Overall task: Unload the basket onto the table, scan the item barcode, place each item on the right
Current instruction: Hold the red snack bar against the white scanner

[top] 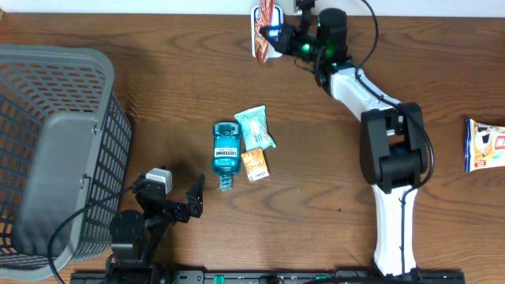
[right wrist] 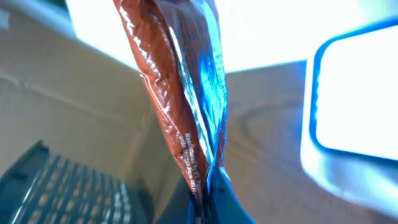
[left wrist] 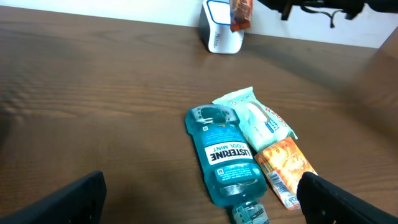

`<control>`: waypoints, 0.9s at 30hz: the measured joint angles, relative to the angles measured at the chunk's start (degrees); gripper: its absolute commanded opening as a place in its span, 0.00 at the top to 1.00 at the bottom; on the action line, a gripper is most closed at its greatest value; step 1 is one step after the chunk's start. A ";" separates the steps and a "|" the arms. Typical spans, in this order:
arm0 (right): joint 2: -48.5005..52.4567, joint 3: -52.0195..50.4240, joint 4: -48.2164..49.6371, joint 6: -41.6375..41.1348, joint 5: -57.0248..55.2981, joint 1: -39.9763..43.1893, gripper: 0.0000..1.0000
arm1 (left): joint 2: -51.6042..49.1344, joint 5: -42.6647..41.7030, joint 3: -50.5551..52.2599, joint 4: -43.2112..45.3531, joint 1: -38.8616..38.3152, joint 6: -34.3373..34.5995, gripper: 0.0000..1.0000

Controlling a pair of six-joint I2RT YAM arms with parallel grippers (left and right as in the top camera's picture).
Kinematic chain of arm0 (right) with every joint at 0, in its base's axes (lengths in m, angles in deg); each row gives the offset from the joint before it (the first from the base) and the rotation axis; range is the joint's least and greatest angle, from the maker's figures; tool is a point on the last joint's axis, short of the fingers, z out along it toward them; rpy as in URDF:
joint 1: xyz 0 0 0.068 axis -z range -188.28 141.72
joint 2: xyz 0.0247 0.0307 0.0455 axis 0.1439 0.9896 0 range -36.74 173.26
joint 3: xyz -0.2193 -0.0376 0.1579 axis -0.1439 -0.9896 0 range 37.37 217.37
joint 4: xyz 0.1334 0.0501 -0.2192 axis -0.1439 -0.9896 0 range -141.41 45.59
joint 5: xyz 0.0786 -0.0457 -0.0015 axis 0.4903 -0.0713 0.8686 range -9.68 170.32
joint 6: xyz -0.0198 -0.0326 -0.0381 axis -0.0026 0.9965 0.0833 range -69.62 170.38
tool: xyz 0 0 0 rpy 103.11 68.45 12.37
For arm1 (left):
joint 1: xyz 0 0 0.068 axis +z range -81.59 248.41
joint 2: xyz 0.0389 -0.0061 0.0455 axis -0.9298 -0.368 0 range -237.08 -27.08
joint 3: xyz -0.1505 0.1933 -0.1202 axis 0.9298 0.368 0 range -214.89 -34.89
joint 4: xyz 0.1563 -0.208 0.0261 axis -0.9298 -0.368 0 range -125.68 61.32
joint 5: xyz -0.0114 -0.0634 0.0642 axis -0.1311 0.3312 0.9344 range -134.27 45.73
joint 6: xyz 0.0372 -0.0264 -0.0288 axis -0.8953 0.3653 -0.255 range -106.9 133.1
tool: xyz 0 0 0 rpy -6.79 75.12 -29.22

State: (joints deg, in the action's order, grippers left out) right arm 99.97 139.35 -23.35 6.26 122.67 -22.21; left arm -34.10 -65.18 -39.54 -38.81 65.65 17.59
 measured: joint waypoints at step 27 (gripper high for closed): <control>-6.34 3.08 -38.71 17.09 -8.87 -0.20 0.99 | 0.00 -0.02 0.00 0.00 0.00 0.00 0.02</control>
State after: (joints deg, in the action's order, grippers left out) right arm 93.63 142.43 -62.06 23.36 113.80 -22.41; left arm -34.10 -65.20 -39.54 -38.81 65.65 17.59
